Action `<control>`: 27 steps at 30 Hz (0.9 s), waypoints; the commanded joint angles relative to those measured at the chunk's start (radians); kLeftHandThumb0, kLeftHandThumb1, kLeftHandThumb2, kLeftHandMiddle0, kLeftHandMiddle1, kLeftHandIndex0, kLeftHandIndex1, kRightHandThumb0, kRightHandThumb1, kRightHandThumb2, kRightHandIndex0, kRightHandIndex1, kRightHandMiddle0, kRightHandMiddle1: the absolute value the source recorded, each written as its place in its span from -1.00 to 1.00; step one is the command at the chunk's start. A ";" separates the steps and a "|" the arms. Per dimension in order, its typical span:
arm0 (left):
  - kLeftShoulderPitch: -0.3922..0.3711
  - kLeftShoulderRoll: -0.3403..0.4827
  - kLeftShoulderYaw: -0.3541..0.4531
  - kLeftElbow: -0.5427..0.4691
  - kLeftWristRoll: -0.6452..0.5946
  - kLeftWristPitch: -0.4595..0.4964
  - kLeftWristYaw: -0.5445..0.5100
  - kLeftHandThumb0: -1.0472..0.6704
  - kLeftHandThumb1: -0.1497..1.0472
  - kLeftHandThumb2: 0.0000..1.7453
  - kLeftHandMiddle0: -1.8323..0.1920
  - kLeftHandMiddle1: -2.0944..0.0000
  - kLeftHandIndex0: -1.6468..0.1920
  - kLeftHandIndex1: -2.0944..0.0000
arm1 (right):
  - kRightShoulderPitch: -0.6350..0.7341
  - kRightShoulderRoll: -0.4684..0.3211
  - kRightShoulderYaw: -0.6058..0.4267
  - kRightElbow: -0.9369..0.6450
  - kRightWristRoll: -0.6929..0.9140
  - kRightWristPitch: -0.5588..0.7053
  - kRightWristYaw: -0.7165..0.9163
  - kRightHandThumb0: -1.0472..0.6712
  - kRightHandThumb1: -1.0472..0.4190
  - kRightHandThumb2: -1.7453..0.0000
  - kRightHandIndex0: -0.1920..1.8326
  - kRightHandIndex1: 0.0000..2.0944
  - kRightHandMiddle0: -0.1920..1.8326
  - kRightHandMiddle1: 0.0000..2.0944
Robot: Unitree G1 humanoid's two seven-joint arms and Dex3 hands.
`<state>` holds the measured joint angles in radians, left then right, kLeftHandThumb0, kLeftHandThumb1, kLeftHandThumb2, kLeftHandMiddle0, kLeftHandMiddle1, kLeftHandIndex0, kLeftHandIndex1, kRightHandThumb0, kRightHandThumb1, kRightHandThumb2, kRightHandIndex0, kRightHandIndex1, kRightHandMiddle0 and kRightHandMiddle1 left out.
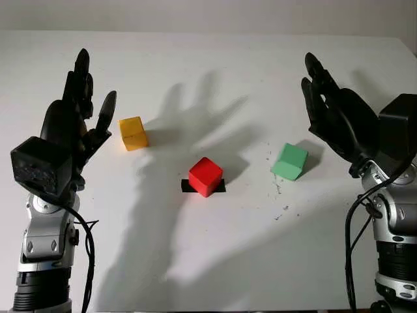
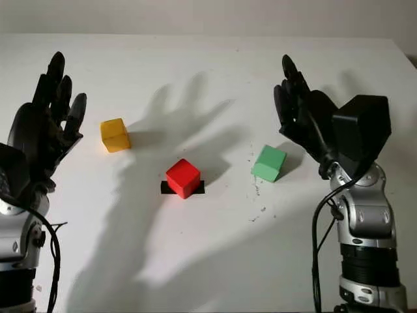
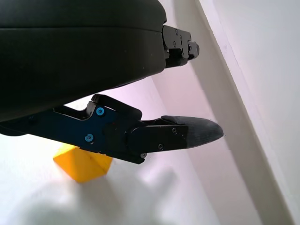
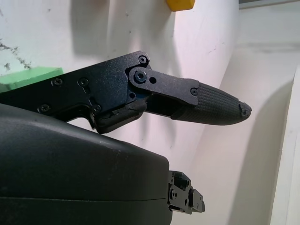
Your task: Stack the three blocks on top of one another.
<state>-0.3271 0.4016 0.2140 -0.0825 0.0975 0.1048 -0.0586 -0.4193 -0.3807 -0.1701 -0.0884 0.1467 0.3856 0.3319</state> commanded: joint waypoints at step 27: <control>-0.210 0.252 -0.313 0.233 0.466 0.069 -0.155 -0.72 0.95 -0.94 0.80 0.95 0.38 0.93 | -0.009 0.027 0.008 -0.048 0.011 -0.001 -0.086 -0.66 -1.00 0.07 -1.00 -1.00 -1.00 -1.00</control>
<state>-0.5156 0.6462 -0.0894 0.1396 0.5586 0.1808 -0.2082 -0.4278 -0.3429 -0.1565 -0.1149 0.1615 0.3922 0.2501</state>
